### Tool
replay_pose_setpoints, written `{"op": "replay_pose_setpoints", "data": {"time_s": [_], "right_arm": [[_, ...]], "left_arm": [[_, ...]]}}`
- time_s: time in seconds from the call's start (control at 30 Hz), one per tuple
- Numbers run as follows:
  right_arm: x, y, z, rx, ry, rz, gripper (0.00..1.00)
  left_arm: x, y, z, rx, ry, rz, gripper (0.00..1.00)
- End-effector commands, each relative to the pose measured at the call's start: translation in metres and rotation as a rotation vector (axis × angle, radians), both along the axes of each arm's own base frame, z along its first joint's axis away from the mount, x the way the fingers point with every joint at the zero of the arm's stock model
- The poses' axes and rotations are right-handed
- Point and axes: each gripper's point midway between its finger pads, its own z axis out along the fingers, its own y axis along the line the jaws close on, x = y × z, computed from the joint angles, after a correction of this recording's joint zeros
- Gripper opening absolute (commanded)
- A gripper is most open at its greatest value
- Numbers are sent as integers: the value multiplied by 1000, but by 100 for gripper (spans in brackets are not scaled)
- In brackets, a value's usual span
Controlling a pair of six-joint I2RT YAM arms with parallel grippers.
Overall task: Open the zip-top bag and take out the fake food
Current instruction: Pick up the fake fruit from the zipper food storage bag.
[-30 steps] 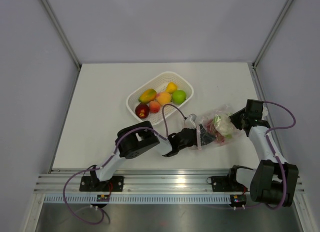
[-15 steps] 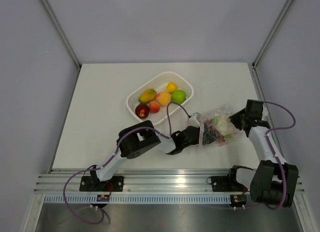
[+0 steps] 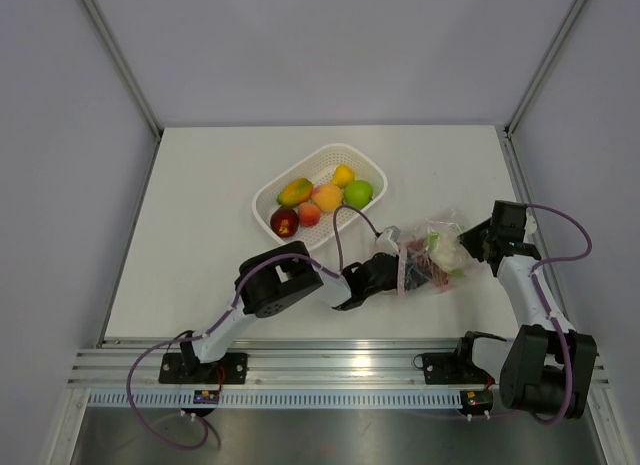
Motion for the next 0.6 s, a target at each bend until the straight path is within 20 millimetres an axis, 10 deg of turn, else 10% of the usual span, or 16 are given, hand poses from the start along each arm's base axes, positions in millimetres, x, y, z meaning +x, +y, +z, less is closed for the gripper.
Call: {"op": "replay_pose_setpoints", "data": {"time_s": [0.0,0.57], "right_arm": [[-7,4,-2,11,14,13,24],[-13,-12,-3,-35,42,-74,21]], "left_arm": [[7,8,15,-38,-37,27,28],[21,52,30,-94,-12,43,27]]}}
